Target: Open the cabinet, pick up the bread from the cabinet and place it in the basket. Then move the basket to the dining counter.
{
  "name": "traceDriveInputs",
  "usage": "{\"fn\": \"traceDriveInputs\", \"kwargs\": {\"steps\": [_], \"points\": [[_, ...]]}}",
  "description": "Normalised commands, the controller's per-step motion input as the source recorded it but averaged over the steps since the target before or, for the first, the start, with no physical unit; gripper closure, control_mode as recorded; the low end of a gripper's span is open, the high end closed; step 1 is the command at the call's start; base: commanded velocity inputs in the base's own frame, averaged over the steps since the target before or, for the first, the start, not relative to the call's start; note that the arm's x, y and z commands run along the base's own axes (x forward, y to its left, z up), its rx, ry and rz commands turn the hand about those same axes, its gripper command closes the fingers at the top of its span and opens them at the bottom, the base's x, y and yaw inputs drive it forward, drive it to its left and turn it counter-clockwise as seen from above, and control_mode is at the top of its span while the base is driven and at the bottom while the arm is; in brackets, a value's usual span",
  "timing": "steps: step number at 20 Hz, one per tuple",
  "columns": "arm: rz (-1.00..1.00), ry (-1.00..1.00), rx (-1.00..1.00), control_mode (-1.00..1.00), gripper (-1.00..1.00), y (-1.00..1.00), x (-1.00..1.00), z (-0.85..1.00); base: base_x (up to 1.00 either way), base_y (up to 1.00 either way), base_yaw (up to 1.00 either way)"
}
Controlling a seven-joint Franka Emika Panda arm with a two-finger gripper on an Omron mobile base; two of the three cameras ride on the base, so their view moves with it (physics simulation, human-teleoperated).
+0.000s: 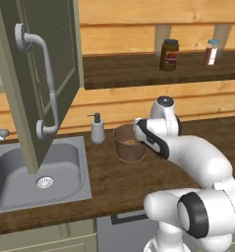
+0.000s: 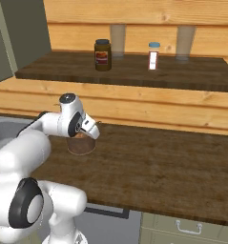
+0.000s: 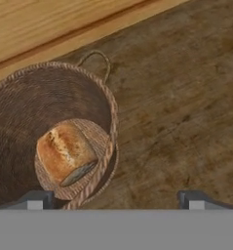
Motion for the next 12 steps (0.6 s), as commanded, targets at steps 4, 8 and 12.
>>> {"fn": "traceDriveInputs", "kwargs": {"steps": [4,8,12], "points": [[0.00,0.07,0.09,-1.00,-1.00,0.00,0.01,-0.09,0.00,0.00,0.00],[0.00,0.09,0.06,-1.00,-1.00,0.00,0.03,-0.13,0.00,0.00,0.00],[0.00,0.03,0.05,-1.00,-1.00,0.00,0.03,-0.16,0.00,0.00,0.00]]}}
